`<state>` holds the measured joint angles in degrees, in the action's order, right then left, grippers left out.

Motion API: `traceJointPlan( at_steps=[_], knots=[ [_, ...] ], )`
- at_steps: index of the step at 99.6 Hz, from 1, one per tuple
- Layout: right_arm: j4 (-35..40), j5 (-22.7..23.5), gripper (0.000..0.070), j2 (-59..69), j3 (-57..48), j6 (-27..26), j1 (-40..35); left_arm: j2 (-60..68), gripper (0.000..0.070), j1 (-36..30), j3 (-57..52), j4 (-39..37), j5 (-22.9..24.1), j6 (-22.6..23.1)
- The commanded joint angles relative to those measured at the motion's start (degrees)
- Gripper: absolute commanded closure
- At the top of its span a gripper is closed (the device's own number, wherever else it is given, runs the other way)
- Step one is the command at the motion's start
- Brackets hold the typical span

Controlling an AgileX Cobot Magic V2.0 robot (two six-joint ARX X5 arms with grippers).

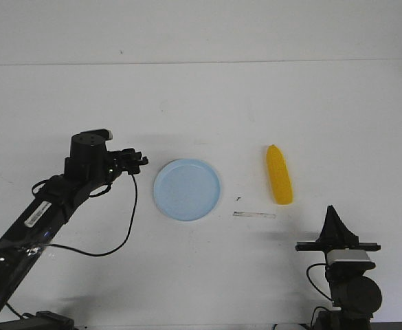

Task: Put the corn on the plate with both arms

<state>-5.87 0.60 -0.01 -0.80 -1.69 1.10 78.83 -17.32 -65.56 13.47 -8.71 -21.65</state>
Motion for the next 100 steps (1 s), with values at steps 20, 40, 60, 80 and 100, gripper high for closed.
traceJointPlan(
  at_steps=[20,40,60,80,100],
  knots=[
    [-0.6,0.0,0.0694,0.1,0.1,0.2,-0.1,-10.9,0.0665,1.3,5.1,-12.0,0.3,17.4],
    [-0.6,0.0,0.0694,0.1,0.1,0.2,-0.1,-22.0,0.0676,4.0,15.4,-20.5,5.3,22.4],
    [-0.6,0.0,0.0694,0.1,0.1,0.2,-0.1,-32.7,0.0674,9.2,26.1,-23.9,9.0,22.0],
    [-0.6,0.0,0.0694,0.1,0.1,0.2,-0.1,-41.5,0.0675,12.9,34.5,-23.9,9.0,22.1],
    [-0.6,0.0,0.0694,0.1,0.1,0.2,-0.1,-49.0,0.0699,14.4,41.5,-24.1,8.9,22.0]
  ],
)
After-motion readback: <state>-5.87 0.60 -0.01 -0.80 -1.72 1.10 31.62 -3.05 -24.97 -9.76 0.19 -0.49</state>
